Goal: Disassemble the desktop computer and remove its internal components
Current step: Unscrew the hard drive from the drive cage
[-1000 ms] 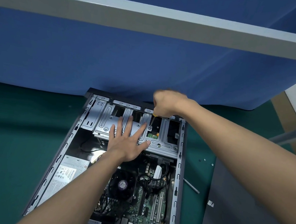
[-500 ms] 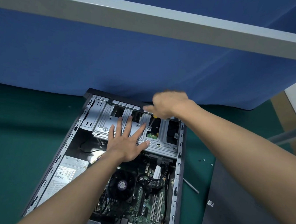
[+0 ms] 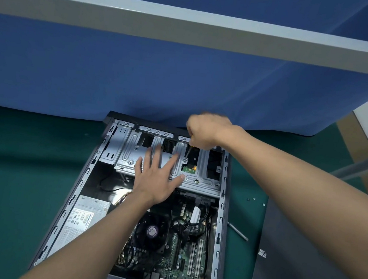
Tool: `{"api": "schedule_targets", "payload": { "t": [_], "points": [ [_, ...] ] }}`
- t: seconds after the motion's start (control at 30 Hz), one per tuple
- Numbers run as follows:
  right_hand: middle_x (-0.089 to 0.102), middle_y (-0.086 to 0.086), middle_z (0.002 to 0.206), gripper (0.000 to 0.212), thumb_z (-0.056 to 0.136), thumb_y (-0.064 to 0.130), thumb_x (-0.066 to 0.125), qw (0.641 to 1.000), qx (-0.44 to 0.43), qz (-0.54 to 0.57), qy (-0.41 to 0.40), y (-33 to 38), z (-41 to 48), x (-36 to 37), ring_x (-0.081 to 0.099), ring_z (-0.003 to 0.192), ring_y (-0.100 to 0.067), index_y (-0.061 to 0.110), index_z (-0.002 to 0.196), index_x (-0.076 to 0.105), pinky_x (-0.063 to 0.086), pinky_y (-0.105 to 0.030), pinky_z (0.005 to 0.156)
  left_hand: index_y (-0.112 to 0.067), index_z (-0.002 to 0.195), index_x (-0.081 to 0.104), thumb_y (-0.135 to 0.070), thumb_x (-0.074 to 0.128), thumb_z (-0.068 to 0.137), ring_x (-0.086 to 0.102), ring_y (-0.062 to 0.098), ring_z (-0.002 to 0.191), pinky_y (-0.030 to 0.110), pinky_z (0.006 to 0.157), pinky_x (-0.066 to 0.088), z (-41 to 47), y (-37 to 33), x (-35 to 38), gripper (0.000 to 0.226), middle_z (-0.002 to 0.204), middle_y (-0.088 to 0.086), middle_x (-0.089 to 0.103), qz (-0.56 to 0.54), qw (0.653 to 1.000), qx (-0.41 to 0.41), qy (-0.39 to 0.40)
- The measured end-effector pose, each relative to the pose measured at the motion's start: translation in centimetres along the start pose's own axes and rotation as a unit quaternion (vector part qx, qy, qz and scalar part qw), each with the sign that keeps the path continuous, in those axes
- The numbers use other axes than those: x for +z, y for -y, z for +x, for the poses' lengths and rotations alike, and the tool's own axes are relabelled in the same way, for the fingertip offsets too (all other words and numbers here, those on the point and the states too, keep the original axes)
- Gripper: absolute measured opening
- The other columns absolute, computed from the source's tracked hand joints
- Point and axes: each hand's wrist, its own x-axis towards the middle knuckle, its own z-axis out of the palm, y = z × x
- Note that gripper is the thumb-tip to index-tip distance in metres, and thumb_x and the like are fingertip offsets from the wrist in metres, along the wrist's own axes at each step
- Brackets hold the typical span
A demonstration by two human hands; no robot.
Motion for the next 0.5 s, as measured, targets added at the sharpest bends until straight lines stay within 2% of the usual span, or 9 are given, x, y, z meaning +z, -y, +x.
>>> {"api": "schedule_targets", "payload": {
  "t": [0.07, 0.1, 0.13, 0.2, 0.23, 0.3, 0.4, 0.5],
  "points": [
    [0.063, 0.0, 0.093, 0.015, 0.081, 0.012, 0.053, 0.999, -0.002, 0.043, 0.013, 0.0, -0.1, -0.2, 0.057, 0.087, -0.026, 0.022, 0.088, 0.059, 0.039, -0.028, 0.06, -0.034, 0.148, 0.026, -0.06, 0.04, 0.094, -0.002, 0.025, 0.145, 0.045, 0.114, 0.011, -0.1, -0.2, -0.2, 0.062, 0.161, 0.008, 0.0, -0.029, 0.997, 0.001, -0.077],
    [0.063, 0.0, 0.095, 0.012, 0.082, 0.016, 0.056, 0.998, -0.002, 0.048, 0.027, -0.1, 0.1, -0.1, 0.057, 0.089, -0.026, 0.022, 0.093, 0.058, 0.04, -0.029, 0.062, -0.028, 0.145, 0.035, -0.054, 0.045, 0.094, 0.006, 0.025, 0.143, 0.045, 0.112, 0.018, 0.0, -0.4, -0.4, 0.058, 0.159, 0.009, 0.008, -0.036, 0.994, -0.002, -0.099],
    [0.062, 0.001, 0.094, 0.011, 0.085, 0.027, 0.06, 0.999, -0.004, 0.041, 0.029, 0.0, 0.0, -0.1, 0.056, 0.089, -0.025, 0.02, 0.094, 0.057, 0.039, -0.03, 0.063, -0.025, 0.14, 0.043, -0.05, 0.049, 0.094, 0.012, 0.026, 0.141, 0.044, 0.109, 0.024, 0.2, -0.6, -0.6, 0.053, 0.157, 0.01, 0.016, -0.04, 0.993, -0.003, -0.111],
    [0.053, 0.003, 0.079, 0.039, 0.09, 0.056, 0.051, 1.0, 0.011, 0.005, 0.017, 0.0, 0.0, 0.2, 0.052, 0.082, -0.024, 0.018, 0.079, 0.05, 0.037, -0.032, 0.065, -0.021, 0.131, 0.056, -0.041, 0.056, 0.093, 0.022, 0.026, 0.136, 0.042, 0.105, 0.029, 0.7, -0.9, -0.8, 0.043, 0.151, 0.011, 0.031, -0.05, 0.99, 0.001, -0.129],
    [0.048, 0.003, 0.073, 0.047, 0.091, 0.06, 0.044, 1.0, 0.021, -0.007, 0.002, 0.0, 0.0, 0.4, 0.049, 0.078, -0.024, 0.017, 0.072, 0.045, 0.036, -0.033, 0.067, -0.02, 0.126, 0.061, -0.038, 0.059, 0.093, 0.026, 0.026, 0.134, 0.041, 0.105, 0.03, 0.9, -1.1, -0.8, 0.038, 0.147, 0.011, 0.039, -0.055, 0.989, 0.004, -0.137],
    [0.047, 0.0, 0.077, 0.041, 0.094, 0.049, 0.047, 1.0, 0.016, -0.008, -0.026, 0.0, -0.1, 0.5, 0.047, 0.077, -0.026, 0.015, 0.072, 0.041, 0.036, -0.033, 0.067, -0.02, 0.118, 0.067, -0.033, 0.062, 0.092, 0.032, 0.025, 0.13, 0.039, 0.104, 0.033, 1.3, -1.4, -0.8, 0.03, 0.139, 0.009, 0.05, -0.068, 0.986, 0.008, -0.149],
    [0.051, 0.001, 0.085, 0.01, 0.086, 0.024, 0.058, 0.999, -0.001, 0.042, -0.028, -0.2, -0.2, 0.4, 0.051, 0.084, -0.026, 0.024, 0.081, 0.049, 0.035, -0.031, 0.065, -0.024, 0.115, 0.07, -0.033, 0.062, 0.092, 0.039, 0.024, 0.125, 0.037, 0.098, 0.034, 1.7, -1.8, -0.8, 0.025, 0.133, 0.005, 0.056, -0.076, 0.986, 0.01, -0.149],
    [0.055, 0.004, 0.09, 0.015, 0.083, 0.021, 0.061, 0.994, -0.018, 0.102, -0.032, -0.7, -0.4, 0.6, 0.053, 0.092, -0.024, 0.031, 0.081, 0.051, 0.033, -0.029, 0.063, -0.03, 0.118, 0.069, -0.038, 0.061, 0.092, 0.04, 0.024, 0.125, 0.037, 0.096, 0.032, 2.1, -2.2, -0.8, 0.028, 0.135, 0.002, 0.056, -0.063, 0.988, -0.002, -0.14]
  ]
}}
